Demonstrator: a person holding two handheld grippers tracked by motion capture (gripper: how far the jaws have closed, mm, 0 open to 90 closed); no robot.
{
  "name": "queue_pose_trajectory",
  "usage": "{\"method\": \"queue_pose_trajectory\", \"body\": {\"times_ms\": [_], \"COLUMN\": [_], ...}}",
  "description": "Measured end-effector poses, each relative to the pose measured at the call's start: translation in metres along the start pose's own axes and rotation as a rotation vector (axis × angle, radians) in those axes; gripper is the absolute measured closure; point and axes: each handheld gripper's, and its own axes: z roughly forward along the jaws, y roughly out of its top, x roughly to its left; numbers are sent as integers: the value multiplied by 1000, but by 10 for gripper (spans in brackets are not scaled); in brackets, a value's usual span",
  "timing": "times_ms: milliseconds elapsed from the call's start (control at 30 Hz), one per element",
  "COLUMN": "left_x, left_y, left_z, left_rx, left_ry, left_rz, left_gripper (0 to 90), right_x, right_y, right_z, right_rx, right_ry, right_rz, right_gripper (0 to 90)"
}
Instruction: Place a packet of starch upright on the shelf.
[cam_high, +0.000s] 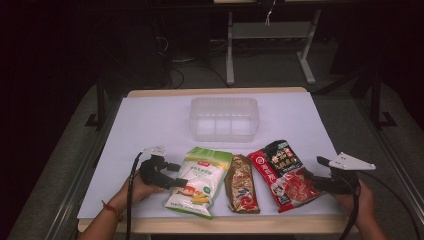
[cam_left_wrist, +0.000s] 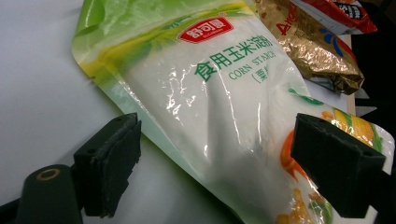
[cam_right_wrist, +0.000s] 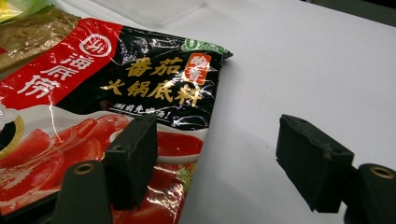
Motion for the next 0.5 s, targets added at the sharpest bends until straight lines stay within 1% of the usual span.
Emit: {"method": "queue_pose_trajectory", "body": {"times_ms": [33, 67, 133, 167, 200, 233, 267, 300, 333, 400, 500], "left_x": [1, 1, 0, -2, -3, -3, -5, -6, -6, -7, -9], "left_y": [0, 0, 2, 3, 4, 6, 8, 9, 11, 14, 19], "left_z": [0, 1, 4, 6, 8, 10, 13, 15, 17, 21, 27], "left_rx": [-12, -21, -15, -14, -20, -13, -3, 0, -1, -9, 2], "left_ry": [-3, -2, 2, 3, 4, 3, 11, 5, -3, -3, 14], "left_rz": [-22, -35, -33, -39, -53, -50, -33, -27, -39, -62, -40], "left_gripper": [156, 156, 148, 127, 105, 91, 91, 91, 90, 91, 90], "right_x": [0, 0, 0, 0, 0, 1, 1, 1, 1, 2, 2], "right_y": [0, 0, 1, 1, 1, 1, 1, 1, 1, 1, 1], "right_z": [1, 1, 1, 1, 2, 2, 3, 3, 3, 4, 5], "right_rx": [0, 0, -2, 0, 1, 1, 4, 6, 3, 3, 6], "right_ry": [2, 3, 4, 7, 10, 13, 13, 15, 19, 23, 30], "right_rz": [0, -2, -2, 3, 5, 7, 6, 4, 7, 8, 6], "right_gripper": [290, 292, 292, 294, 294, 294, 294, 295, 296, 296, 296]}}
